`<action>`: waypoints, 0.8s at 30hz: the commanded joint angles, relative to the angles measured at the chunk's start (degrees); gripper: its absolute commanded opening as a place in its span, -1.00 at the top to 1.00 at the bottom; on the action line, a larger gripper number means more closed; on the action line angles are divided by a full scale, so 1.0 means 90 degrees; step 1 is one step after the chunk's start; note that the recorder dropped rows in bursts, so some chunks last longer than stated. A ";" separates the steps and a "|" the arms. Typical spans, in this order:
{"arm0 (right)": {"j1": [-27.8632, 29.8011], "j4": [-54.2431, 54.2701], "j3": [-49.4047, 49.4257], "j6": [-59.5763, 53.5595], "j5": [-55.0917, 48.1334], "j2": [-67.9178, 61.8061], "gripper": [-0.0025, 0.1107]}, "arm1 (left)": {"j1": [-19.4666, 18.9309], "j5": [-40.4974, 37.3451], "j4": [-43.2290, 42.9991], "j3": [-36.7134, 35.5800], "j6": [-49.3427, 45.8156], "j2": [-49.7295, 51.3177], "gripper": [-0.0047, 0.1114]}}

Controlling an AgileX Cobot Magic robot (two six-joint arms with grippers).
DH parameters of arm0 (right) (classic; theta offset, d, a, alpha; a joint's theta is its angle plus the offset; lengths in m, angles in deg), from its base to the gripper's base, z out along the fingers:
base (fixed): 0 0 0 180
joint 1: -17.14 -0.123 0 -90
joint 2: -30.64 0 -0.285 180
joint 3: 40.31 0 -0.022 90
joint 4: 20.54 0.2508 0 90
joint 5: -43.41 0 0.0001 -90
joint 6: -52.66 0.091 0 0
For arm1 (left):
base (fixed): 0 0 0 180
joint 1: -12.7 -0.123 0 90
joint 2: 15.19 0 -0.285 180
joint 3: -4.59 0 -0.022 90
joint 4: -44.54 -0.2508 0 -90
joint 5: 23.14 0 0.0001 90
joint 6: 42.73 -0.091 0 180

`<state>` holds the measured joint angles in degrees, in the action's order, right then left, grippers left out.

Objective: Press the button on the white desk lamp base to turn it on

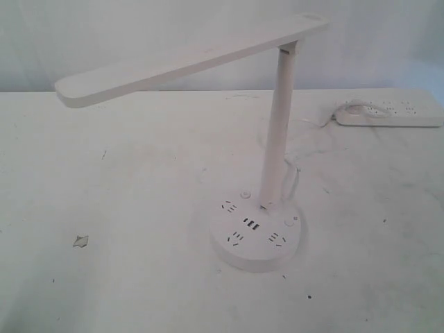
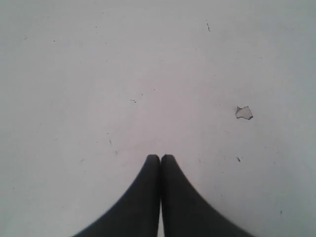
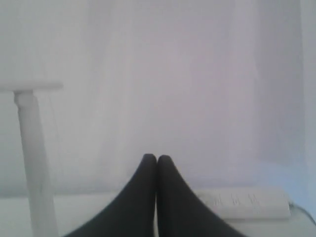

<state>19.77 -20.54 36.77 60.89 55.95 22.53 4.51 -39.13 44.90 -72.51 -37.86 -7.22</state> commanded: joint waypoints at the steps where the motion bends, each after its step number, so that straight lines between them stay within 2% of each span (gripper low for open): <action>1: -0.0033 0.0156 0.0015 0.0588 0.0982 0.0037 0.96 | 0.0033 0.0015 0.0026 -0.0012 -0.0022 -0.0020 0.92; 8: -0.0033 0.2629 -0.0327 0.0492 0.0571 -0.0394 0.96 | 0.0033 0.0015 0.0026 -0.0012 -0.0022 -0.0020 0.92; 15: -0.0033 0.2856 -0.1839 0.0682 0.0256 -0.2421 0.96 | 0.0033 0.0015 0.0026 -0.0012 -0.0022 -0.0020 0.92; 19: -0.0033 0.2580 -0.3325 0.0067 -0.1443 -0.3832 0.96 | 0.0033 0.0015 0.0026 -0.0012 -0.0022 -0.0020 0.92; 23: -0.0033 0.2451 -0.5051 -0.1048 -0.4093 -0.5231 0.96 | 0.0033 0.0015 0.0026 -0.0012 -0.0022 -0.0020 0.92; 24: -0.0033 0.2451 -0.5628 -0.1359 -0.5089 -0.5750 0.96 | 0.0033 0.0015 0.0026 -0.0012 -0.0022 -0.0020 0.92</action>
<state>19.77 2.70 -4.91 55.70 28.35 -21.17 4.51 -39.03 44.90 -72.51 -37.86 -7.22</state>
